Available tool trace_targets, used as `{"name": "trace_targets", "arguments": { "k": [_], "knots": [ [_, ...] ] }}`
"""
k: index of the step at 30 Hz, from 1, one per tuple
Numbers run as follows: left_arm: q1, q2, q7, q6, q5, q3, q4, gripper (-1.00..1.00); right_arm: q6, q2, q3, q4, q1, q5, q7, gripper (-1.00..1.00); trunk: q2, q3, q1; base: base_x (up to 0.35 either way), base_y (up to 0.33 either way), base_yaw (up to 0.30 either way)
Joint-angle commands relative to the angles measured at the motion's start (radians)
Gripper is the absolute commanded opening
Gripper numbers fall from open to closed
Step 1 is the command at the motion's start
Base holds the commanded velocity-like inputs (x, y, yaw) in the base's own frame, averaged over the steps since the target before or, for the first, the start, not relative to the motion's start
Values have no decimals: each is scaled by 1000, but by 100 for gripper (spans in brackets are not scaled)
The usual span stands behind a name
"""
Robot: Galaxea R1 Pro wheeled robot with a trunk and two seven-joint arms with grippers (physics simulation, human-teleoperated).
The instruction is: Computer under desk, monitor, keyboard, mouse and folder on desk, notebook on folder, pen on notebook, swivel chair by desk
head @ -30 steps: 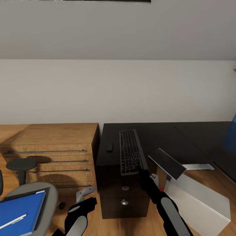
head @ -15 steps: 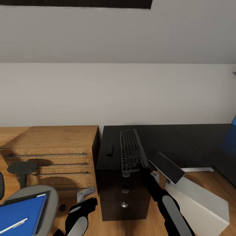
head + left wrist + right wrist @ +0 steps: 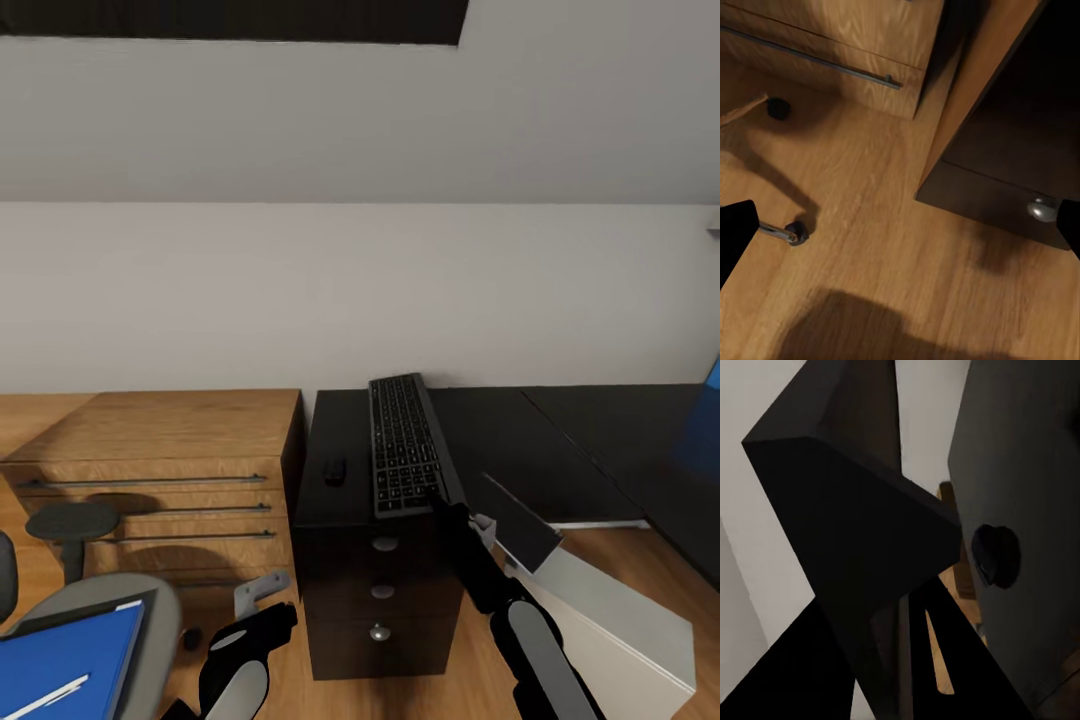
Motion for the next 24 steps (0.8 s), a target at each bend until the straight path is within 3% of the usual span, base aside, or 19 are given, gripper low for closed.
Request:
{"name": "trace_targets", "arguments": {
  "k": [1, 5, 10, 24],
  "knots": [
    [-1, 1, 8, -7, 3, -2, -1, 100, 4, -1, 0, -6, 4, -5, 2, -100, 7, 2, -4, 0, 0, 0],
    [-1, 1, 5, -76, 3, -16, -1, 100, 5, -13, 1, -13, 11, 38, 0, -100, 35, 15, -19, -61, 0, 0],
    [-1, 2, 7, -119, 2, -64, -1, 100, 9, -24, 6, -16, 15, 132, 4, -100, 70, 30, -39, -267, 0, 0],
    [-1, 3, 7, -123, 0, -67, -1, 100, 7, -20, 7, -15, 15, 130, 5, -100, 168, 74, -92, -334, -14, 0]
  ]
}}
